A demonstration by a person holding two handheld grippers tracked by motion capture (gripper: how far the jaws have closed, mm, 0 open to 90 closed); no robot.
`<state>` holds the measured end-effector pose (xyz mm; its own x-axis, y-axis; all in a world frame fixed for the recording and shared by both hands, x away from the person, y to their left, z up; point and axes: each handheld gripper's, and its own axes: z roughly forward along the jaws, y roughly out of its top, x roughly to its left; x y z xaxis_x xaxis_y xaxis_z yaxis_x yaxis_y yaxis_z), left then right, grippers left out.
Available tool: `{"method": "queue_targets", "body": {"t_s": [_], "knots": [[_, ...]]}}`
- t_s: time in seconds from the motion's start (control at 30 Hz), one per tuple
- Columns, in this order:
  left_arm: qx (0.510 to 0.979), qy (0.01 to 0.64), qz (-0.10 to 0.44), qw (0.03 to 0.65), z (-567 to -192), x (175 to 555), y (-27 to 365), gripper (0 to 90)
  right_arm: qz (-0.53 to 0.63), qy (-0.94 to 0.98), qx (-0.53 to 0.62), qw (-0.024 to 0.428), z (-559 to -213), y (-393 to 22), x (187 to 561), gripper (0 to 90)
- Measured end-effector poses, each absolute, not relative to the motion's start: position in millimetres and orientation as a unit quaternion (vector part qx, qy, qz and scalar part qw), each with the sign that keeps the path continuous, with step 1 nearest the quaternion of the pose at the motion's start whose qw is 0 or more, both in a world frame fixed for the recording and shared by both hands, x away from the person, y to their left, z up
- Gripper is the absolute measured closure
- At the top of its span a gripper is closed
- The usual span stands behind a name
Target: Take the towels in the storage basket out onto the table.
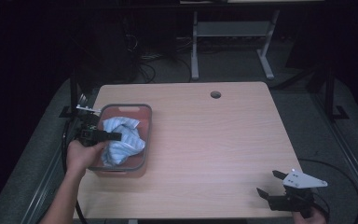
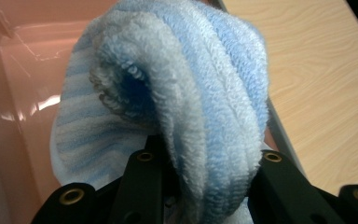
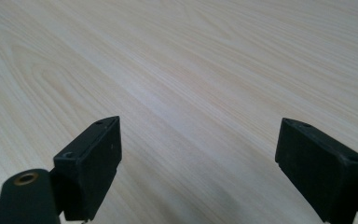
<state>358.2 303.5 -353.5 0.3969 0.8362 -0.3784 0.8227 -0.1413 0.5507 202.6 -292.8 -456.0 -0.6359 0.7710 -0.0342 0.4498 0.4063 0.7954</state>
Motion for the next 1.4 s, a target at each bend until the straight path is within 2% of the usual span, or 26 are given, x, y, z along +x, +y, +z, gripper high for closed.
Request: {"method": "queue_targets", "body": {"t_s": [0.6, 1.03, 1.4], "knots": [[0.744, 0.53, 0.023, 0.406, -307, 349, 302, 71.6, 0.394, 0.811, 0.38, 0.206, -455, -294, 202, 13.9], [0.746, 0.513, 0.036, 0.424, -274, 349, 287, 71.4, 0.396, 0.809, 0.382, 0.206, -455, -295, 202, 13.9], [0.757, 0.494, 0.031, 0.426, -263, 355, 265, 71.2, 0.396, 0.808, 0.382, 0.209, -455, -296, 202, 13.9]]}}
